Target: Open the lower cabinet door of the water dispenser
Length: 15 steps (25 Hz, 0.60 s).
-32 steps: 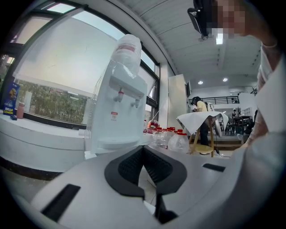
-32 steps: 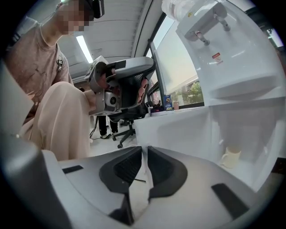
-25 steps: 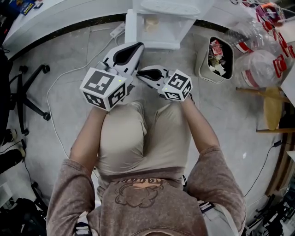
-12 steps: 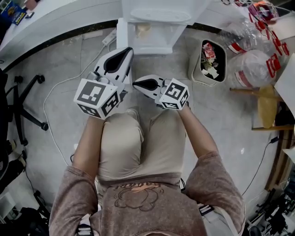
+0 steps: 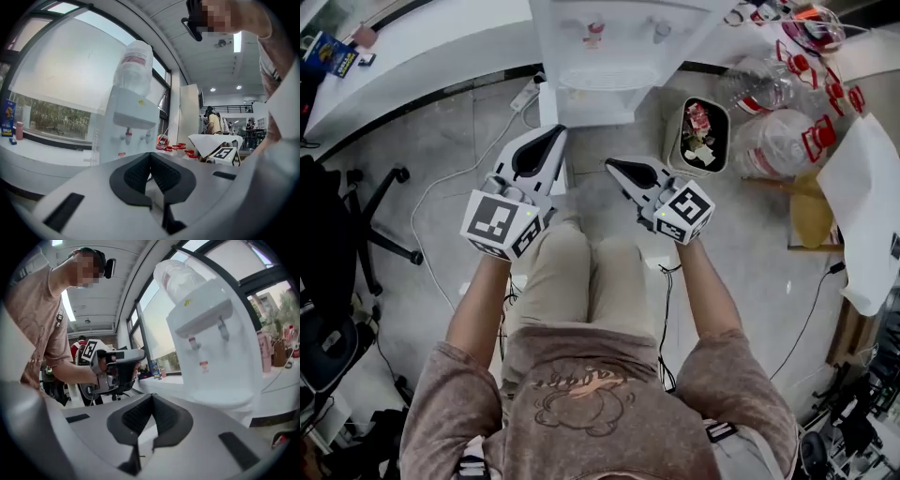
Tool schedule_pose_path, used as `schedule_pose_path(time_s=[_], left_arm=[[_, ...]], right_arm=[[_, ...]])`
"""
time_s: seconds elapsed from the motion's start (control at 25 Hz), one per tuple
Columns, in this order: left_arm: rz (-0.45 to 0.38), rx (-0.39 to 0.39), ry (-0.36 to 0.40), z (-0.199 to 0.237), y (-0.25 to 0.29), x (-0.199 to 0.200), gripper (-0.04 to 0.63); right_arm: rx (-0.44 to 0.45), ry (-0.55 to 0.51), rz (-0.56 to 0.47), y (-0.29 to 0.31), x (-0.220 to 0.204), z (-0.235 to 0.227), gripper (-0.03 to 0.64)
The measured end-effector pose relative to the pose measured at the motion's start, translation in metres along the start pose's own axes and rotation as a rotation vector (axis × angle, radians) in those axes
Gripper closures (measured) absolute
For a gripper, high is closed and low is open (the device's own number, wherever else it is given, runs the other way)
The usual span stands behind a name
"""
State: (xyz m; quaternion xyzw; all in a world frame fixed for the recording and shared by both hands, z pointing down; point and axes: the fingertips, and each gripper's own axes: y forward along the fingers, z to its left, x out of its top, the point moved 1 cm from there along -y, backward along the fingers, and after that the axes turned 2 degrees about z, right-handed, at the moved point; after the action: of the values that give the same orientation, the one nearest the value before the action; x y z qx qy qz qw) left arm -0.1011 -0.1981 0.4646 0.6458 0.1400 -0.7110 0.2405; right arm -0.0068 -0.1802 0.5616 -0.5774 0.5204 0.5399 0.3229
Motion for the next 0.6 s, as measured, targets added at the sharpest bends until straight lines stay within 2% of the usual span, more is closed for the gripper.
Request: schedule_pose_path(time_s=[0.2,0.44,0.6], left_arm=[[0.026,0.002,0.001,-0.007,-0.020,0.099,0.582],[0.047,-0.043,-0.009,-0.034,-0.045,0.217,0.582],[0.063,-0.092,-0.013,-0.057,-0.056,0.276,0.581]], right_arm=[[-0.102,-0.003,-0.063,-0.034,0.125,0.019,0.612],[-0.131,-0.002,-0.081,-0.055,0.264,0.067,0.611],[-0.174,-0.008,-0.096,-0.069,0.334,0.091,0.612]])
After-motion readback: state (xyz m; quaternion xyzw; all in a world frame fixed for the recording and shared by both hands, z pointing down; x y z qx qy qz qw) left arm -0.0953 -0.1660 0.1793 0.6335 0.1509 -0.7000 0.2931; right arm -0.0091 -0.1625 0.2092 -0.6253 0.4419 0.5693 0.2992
